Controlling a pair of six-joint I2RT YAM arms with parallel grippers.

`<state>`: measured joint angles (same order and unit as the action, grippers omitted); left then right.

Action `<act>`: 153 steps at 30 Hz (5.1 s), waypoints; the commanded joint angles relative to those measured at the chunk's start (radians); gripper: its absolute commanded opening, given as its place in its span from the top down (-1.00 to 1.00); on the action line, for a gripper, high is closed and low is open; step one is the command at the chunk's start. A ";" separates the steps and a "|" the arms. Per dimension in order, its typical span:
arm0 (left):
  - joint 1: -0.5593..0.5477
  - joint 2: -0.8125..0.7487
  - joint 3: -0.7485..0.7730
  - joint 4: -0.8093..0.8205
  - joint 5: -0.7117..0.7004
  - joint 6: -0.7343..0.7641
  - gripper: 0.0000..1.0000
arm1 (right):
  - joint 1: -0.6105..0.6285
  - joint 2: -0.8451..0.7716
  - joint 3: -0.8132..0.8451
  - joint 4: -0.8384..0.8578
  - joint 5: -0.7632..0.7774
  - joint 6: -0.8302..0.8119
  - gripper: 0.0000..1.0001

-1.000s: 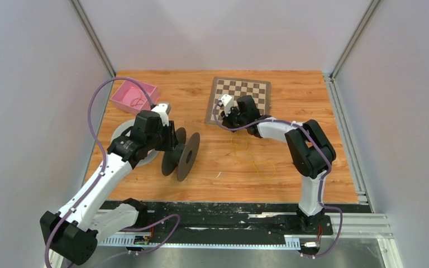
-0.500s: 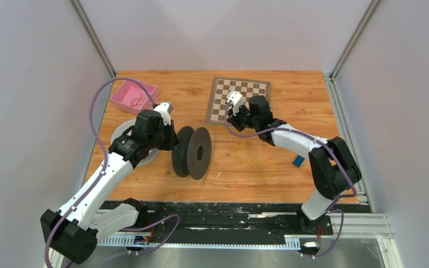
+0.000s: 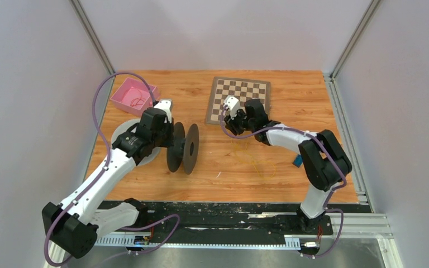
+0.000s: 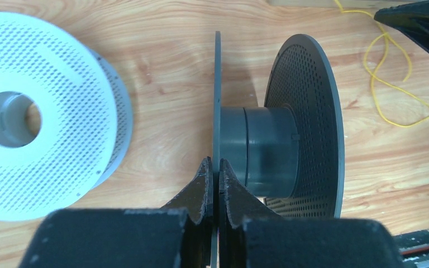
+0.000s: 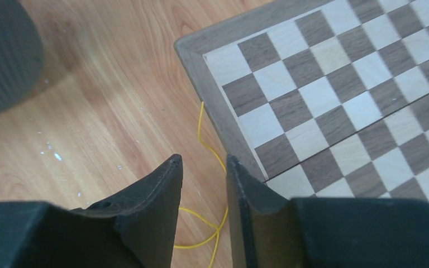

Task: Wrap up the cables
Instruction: Pick up the cable at the center of the board.

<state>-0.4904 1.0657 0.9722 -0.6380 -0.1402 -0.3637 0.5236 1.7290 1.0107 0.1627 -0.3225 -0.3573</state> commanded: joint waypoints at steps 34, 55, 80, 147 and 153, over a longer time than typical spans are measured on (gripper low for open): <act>-0.009 -0.025 0.059 0.063 0.068 0.017 0.80 | 0.094 -0.116 -0.011 0.069 0.291 -0.057 1.00; -0.025 0.003 0.072 0.063 0.125 -0.007 0.42 | 0.079 -0.331 -0.035 0.017 0.213 -0.018 1.00; -0.024 -0.010 0.185 0.081 0.147 0.129 0.07 | 0.079 -0.480 0.015 -0.088 -0.181 -0.011 1.00; -0.168 0.042 -0.010 0.817 0.331 -0.387 1.00 | 0.136 -0.689 -0.103 -0.030 -0.064 0.166 0.10; -0.168 0.000 -0.030 0.873 0.309 -0.425 1.00 | 0.177 -0.615 -0.093 -0.006 -0.041 0.156 0.07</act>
<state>-0.6605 1.1141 0.9230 0.1734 0.2089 -0.7296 0.6769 1.0882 0.8978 0.1089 -0.4213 -0.1844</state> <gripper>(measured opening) 0.008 0.461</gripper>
